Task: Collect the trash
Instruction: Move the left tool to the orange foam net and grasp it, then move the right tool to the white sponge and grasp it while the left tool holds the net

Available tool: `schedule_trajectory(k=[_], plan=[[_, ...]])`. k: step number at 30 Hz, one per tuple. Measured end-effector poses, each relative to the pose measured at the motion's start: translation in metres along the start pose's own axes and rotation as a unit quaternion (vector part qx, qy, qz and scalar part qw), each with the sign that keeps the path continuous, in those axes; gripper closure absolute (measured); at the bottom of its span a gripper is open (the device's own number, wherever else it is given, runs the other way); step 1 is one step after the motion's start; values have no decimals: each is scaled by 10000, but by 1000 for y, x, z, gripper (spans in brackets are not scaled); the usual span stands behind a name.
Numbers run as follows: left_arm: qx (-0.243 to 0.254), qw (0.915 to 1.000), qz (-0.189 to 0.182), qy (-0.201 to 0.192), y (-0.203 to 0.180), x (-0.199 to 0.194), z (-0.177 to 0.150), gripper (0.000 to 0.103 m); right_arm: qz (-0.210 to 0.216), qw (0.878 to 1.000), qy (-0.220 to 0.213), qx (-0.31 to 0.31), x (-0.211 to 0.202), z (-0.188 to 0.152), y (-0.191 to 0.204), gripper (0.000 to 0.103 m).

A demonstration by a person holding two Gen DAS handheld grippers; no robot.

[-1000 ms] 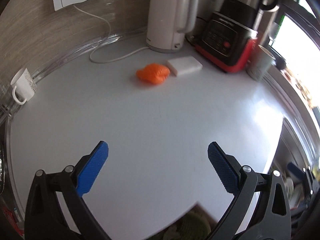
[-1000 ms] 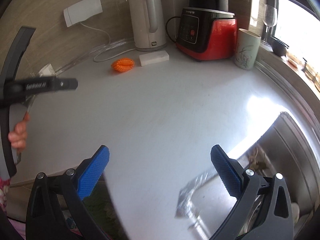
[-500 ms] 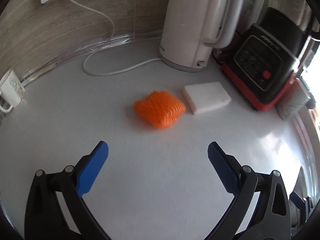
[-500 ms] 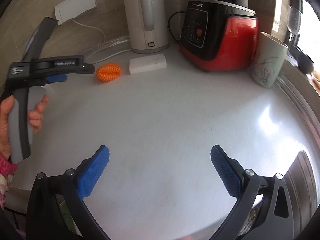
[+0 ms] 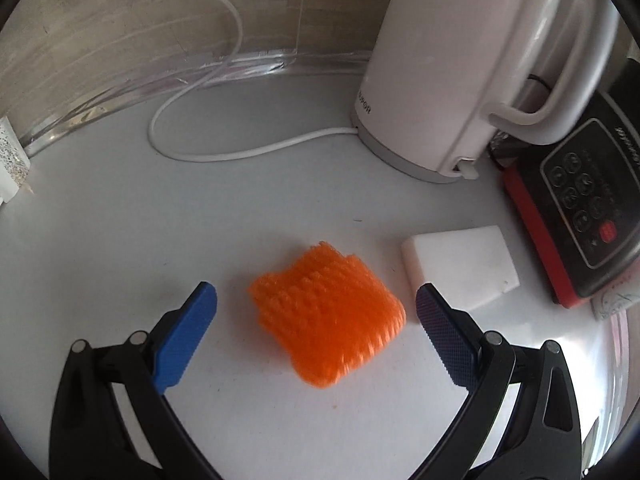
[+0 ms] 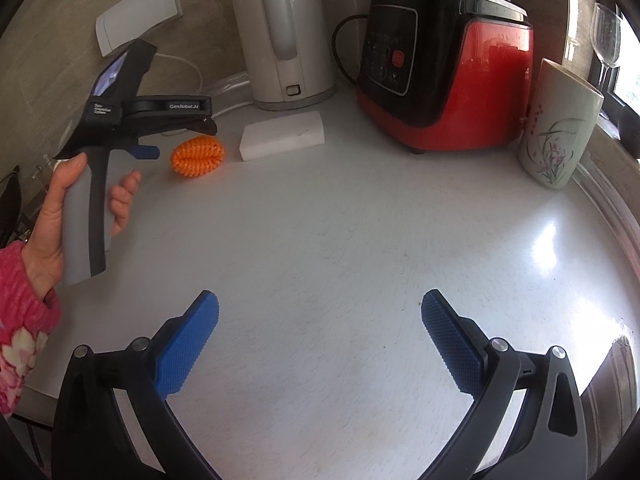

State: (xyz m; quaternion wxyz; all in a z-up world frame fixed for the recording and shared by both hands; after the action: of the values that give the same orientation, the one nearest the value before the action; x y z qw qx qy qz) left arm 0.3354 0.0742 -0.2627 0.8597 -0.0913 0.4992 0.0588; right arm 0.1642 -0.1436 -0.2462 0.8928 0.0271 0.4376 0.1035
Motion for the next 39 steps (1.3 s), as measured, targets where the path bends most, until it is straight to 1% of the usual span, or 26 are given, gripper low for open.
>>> schedule_trajectory(k=[2,4,5,7,10,11,13,16,20,22,27,30,36,39], plan=[[-98,9999,-12,70,0,6,0,13,-6,10000,12,17,2,0,-2,2],[-202,9996,-80,189,-1,11,-2,26,-3,10000,14,50,4,0,-5,2],[-244,9993,-116,239,-1,13,-3,28,0,10000,14,62,5,1,-6,2],[-296,9990,-159,311,-3,16,-7,36,13,10000,-4,65,9,3,-8,2],[-188,9992,-203,295,-7,15,-11,57,-7,10000,-58,9,15,11,-8,2],[-151,9992,-239,284,-8,14,-12,60,1,10000,-70,-16,16,13,-8,2],[21,9994,-238,230,-12,10,-13,70,-3,9999,-111,-74,19,20,-6,2],[285,9993,-180,185,-14,3,-14,74,19,9997,-154,-174,27,31,-2,2],[316,9992,-178,182,-4,-8,-20,74,83,9992,-179,-347,39,45,9,2],[335,9993,-115,147,3,-14,-21,74,128,9985,-211,-493,49,55,16,2],[219,9996,-91,122,25,-34,-31,74,181,9982,-221,-533,76,82,26,2],[237,9997,-5,88,37,-46,-38,74,254,9983,-217,-472,99,104,35,2],[120,9999,9,123,60,-59,-51,74,151,9989,-69,-444,145,136,45,2],[65,9999,3,153,68,-61,-55,74,134,9990,-15,-417,160,145,48,2]])
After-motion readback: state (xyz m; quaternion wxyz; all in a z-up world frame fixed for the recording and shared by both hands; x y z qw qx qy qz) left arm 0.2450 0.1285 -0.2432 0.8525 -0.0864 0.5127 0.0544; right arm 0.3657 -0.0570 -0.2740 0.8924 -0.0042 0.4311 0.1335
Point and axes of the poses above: each gripper's, at about its wrist camera, not at the fingertips, and x roughly the way its jaws point, y to its left, z to its top, the point moved 9 cm from there along x, roughly the way its jaws point, and after that the axes turned 2 degrees about z, right-handed, at the moved point
